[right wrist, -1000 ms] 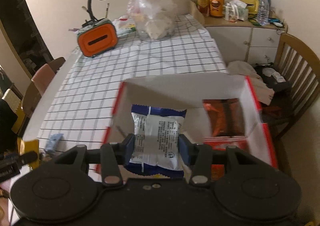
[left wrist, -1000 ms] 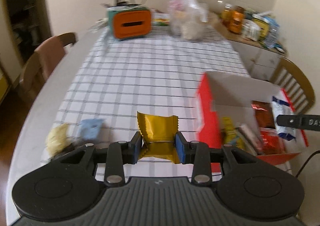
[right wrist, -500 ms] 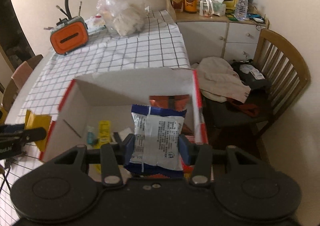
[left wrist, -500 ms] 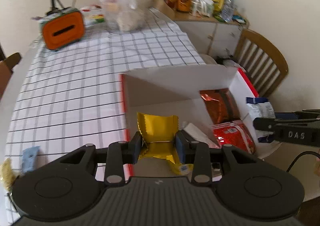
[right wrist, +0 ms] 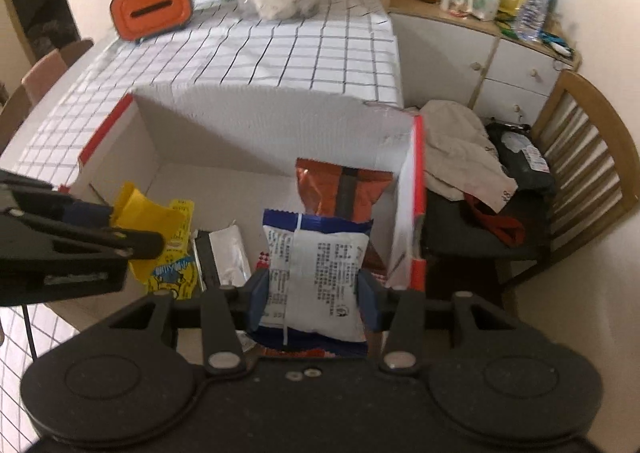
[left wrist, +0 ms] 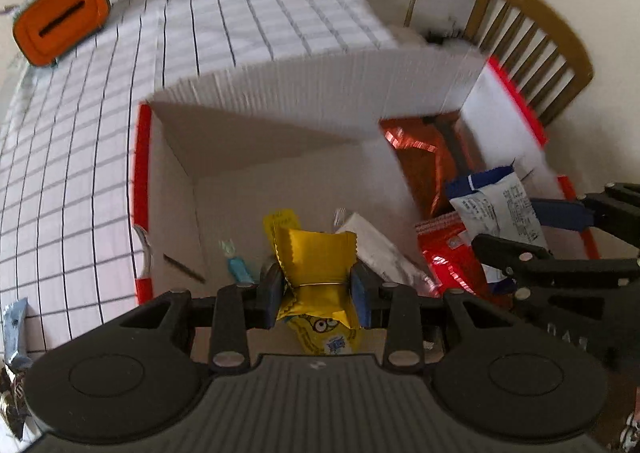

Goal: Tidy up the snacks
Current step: 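Open both tools to drop the biscuit packet and gold snack into the box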

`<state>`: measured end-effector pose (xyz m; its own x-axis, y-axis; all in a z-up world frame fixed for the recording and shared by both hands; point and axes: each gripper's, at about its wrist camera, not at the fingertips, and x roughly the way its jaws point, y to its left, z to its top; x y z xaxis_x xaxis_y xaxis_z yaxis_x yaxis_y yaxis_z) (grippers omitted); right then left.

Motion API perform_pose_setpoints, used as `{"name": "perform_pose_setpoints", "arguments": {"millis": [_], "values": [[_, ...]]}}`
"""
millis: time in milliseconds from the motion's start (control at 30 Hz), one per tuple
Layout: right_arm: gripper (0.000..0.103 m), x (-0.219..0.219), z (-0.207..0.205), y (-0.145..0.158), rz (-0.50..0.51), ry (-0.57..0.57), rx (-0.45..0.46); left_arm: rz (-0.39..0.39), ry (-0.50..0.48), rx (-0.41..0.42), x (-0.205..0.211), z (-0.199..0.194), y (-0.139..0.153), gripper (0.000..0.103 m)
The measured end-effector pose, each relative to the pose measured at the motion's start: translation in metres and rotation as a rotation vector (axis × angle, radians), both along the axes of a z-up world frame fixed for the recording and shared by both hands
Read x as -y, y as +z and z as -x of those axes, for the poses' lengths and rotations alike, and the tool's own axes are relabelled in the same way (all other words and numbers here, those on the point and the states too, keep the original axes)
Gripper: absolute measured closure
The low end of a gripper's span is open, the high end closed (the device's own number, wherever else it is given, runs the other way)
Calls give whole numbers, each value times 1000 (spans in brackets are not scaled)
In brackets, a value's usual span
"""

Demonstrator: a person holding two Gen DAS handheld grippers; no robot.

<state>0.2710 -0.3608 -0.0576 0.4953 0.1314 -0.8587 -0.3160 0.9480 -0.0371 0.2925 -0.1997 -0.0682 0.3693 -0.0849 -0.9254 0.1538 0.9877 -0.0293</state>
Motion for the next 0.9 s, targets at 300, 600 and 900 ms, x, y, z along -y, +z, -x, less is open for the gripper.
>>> {"name": "perform_pose_setpoints", "arguments": {"millis": [300, 600, 900], "values": [[57, -8, -9, -15, 39, 49, -57, -48, 7, -102, 7, -14, -16, 68], [57, -4, -8, -12, 21, 54, -66, -53, 17, -104, 8, -15, -18, 59], [57, 10, 8, 13, -64, 43, -18, 16, 49, -13, -6, 3, 7, 51]]}}
